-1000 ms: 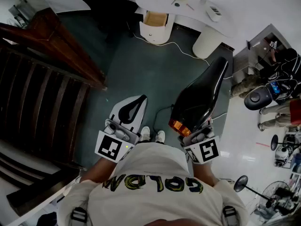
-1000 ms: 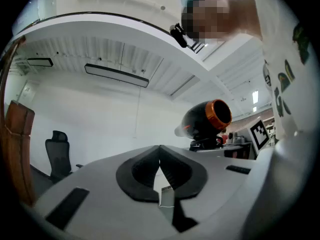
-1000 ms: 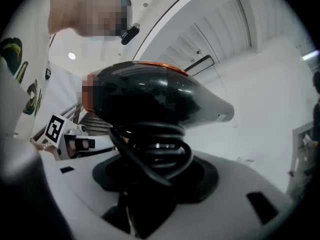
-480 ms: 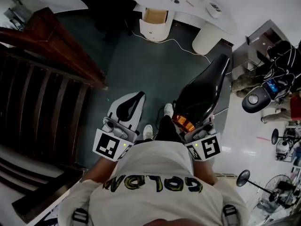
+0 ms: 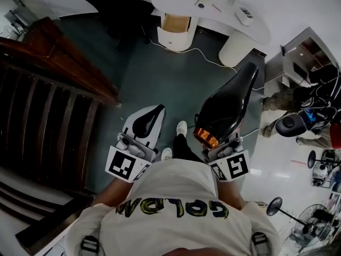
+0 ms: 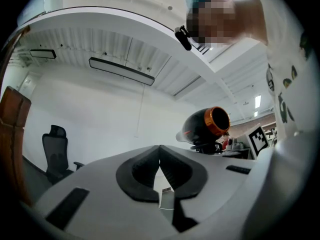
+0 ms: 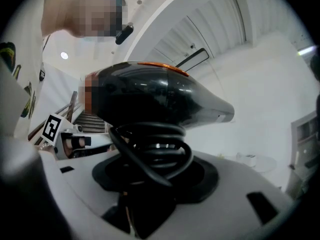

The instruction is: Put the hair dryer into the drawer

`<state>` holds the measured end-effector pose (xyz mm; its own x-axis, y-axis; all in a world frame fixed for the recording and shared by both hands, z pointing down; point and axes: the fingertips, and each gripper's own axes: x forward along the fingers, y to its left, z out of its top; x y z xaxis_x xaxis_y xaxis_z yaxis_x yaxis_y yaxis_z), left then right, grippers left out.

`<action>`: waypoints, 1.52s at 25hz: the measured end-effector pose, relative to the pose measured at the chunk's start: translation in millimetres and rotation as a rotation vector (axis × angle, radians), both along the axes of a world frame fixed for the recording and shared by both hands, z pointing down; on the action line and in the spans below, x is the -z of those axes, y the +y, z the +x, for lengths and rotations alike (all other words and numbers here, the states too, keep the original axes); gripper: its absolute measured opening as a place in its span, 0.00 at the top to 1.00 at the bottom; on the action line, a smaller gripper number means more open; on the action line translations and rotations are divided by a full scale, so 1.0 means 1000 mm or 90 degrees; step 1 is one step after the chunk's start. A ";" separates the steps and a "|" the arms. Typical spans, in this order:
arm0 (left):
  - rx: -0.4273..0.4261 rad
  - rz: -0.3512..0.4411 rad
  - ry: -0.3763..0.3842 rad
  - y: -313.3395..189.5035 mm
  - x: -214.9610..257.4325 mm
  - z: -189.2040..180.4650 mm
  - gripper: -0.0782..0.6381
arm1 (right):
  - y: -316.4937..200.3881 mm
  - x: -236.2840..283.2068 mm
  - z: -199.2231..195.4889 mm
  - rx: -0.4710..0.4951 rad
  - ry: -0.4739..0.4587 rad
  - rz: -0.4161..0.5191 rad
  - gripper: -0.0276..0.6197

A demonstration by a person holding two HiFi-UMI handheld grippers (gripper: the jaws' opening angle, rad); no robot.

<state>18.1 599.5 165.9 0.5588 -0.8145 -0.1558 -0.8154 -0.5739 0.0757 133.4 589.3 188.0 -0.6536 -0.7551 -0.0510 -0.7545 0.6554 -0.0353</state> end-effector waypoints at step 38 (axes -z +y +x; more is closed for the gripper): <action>0.048 -0.015 -0.021 -0.328 0.000 0.055 0.87 | -0.330 -0.011 0.045 0.070 0.028 -0.013 0.58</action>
<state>72.7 271.7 166.0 0.4997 -0.8581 -0.1183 -0.8588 -0.5086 0.0611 178.7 259.7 198.7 -0.7339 -0.6793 -0.0050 -0.6791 0.7338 -0.0180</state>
